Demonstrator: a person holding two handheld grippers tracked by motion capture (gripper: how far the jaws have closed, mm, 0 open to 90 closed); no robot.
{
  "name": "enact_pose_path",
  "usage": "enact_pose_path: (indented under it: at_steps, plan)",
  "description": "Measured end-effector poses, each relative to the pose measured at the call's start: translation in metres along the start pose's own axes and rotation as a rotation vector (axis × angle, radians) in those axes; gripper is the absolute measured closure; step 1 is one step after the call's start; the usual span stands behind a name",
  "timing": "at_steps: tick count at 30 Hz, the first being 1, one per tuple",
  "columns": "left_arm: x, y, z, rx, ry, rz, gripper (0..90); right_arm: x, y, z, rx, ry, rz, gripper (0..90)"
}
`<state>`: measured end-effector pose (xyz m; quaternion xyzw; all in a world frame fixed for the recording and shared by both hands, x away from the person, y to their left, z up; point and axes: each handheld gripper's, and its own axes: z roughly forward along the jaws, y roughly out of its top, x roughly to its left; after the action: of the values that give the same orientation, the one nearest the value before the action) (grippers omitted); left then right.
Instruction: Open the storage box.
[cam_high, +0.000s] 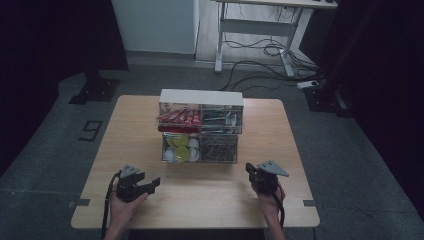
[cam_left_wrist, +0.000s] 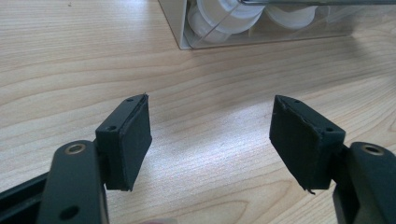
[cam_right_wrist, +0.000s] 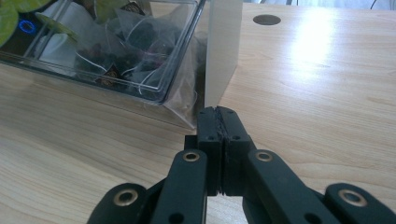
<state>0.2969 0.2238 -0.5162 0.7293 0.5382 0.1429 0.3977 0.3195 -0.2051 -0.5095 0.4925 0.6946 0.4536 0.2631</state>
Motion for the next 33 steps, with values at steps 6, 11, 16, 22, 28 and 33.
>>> enact_pose_path:
  at_steps: [6,11,16,22,28,33]
  plan:
    - [-0.002,-0.001,0.004,0.025,0.003,0.009,29.8,0.004,0.002,-0.002,-0.012,0.021,-0.003,88.2]
    - [-0.007,-0.003,0.009,0.049,-0.001,0.024,29.8,0.007,0.004,-0.003,-0.018,0.034,-0.016,88.5]
    - [-0.011,-0.004,0.013,0.061,-0.001,0.039,29.8,0.012,0.005,-0.004,-0.020,0.049,-0.024,88.4]
    - [-0.012,-0.005,0.014,0.071,0.000,0.049,29.8,0.016,0.005,-0.003,-0.016,0.061,-0.027,88.3]
    - [-0.018,-0.007,0.021,0.100,-0.001,0.072,28.9,0.019,0.003,0.000,-0.003,0.068,-0.030,87.2]
    - [-0.026,-0.009,0.027,0.133,-0.008,0.108,27.5,0.021,0.002,0.002,0.001,0.073,-0.039,86.8]
